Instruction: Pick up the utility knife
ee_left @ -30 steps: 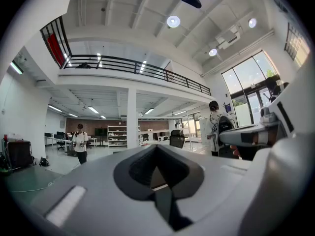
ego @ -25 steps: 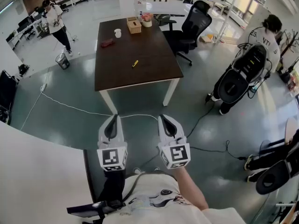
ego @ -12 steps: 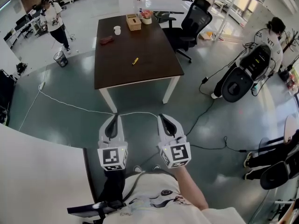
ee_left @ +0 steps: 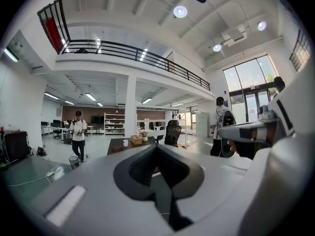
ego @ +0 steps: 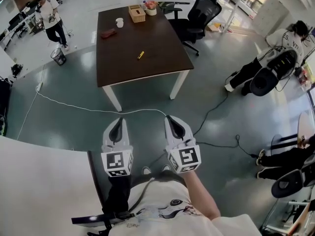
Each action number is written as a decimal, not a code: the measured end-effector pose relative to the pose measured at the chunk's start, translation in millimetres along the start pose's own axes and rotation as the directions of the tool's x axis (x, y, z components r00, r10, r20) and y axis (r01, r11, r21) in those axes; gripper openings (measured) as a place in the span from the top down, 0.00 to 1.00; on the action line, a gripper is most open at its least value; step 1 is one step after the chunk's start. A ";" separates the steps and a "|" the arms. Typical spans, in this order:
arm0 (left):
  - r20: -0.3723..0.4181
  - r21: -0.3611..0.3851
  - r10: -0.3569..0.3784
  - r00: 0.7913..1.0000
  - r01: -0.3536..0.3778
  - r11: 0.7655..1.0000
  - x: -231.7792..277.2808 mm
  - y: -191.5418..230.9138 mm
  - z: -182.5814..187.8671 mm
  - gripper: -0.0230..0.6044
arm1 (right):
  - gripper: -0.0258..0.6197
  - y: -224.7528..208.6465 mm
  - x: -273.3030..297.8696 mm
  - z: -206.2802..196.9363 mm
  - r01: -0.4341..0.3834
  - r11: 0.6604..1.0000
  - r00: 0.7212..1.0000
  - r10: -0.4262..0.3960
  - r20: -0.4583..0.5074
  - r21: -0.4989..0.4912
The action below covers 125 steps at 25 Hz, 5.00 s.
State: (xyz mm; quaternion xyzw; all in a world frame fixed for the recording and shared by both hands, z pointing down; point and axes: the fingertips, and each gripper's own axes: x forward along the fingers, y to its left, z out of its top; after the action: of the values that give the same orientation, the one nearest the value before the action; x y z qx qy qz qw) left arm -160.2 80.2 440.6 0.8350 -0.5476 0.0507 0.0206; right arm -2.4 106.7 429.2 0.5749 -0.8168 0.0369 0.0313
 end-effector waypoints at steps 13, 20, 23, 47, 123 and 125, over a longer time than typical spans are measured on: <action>-0.024 -0.022 -0.019 1.000 0.018 1.000 29.1 8.4 -2.6 0.97 | 0.96 1.3 29.3 4.7 -0.023 1.000 1.000 0.023 -0.015 -0.017; -0.015 -0.011 0.018 1.000 -0.018 1.000 84.4 20.6 6.9 0.97 | 0.96 -23.8 82.7 9.2 -0.078 0.997 0.997 0.078 0.013 0.004; -0.011 -0.009 0.024 1.000 -0.024 1.000 108.7 23.0 13.8 0.97 | 0.96 -36.9 103.5 17.2 -0.094 0.996 0.995 0.093 0.027 0.006; -0.114 -0.061 0.000 0.994 -0.007 0.998 253.5 71.7 -5.5 0.97 | 0.96 -83.5 245.0 8.1 -0.156 0.987 0.986 0.158 -0.056 0.035; -0.839 0.056 -0.104 0.535 0.274 0.960 526.8 84.0 -309.7 0.81 | 0.96 -254.3 423.8 -230.8 0.089 0.962 0.708 0.122 -0.696 0.259; -0.842 0.052 -0.104 0.530 0.270 0.961 527.3 84.2 -311.9 0.81 | 0.96 -254.9 421.5 -231.6 0.091 0.961 0.705 0.122 -0.699 0.260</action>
State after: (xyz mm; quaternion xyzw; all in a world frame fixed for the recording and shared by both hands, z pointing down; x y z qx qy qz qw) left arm -48.3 -406.4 805.4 0.7633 -0.3726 0.4848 0.2085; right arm 97.5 -351.6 705.3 0.5081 -0.7332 0.3680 0.2622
